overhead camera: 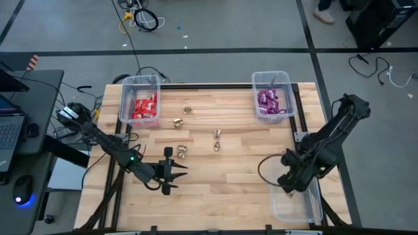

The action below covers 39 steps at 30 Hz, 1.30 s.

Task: Sort candy
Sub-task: Put the yellow candy into the bottom right transparent bin

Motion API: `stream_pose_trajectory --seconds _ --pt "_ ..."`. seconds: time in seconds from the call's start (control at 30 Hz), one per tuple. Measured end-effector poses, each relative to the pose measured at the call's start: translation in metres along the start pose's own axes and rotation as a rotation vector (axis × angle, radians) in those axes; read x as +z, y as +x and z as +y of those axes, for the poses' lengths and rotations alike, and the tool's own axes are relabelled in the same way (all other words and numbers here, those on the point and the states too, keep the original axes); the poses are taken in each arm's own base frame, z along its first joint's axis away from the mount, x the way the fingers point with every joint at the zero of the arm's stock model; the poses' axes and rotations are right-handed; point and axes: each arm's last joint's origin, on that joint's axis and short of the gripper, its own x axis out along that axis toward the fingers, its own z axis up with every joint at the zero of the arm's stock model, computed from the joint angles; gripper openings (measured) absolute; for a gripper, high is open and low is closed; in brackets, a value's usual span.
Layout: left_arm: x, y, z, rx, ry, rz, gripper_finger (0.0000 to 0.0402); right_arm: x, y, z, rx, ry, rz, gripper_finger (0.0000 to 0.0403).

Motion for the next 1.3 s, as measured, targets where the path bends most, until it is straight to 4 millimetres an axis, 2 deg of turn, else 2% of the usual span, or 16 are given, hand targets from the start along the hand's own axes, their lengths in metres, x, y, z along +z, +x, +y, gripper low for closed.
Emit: stream_pose_trajectory --seconds 0.1,0.57,0.93,1.1,1.3 --pt "0.000 0.000 0.000 0.001 -0.003 0.000 0.0101 -0.003 0.008 0.010 -0.007 -0.045 0.056 0.0047" --pt "0.000 0.000 0.000 0.002 -0.003 0.001 0.0102 -0.005 0.041 0.033 -0.104 -0.078 0.035 0.0054" --pt "-0.001 0.000 0.000 0.017 0.031 0.005 0.0102 -0.007 0.058 0.042 -0.151 -0.119 0.044 0.0095" --pt "0.000 0.000 0.002 0.058 0.080 0.000 0.0102 -0.009 0.050 0.041 -0.132 -0.135 0.090 0.0112" --pt "0.001 0.000 0.004 0.119 0.156 0.006 0.0101 -0.012 0.011 0.041 0.013 -0.069 -0.002 0.0108"
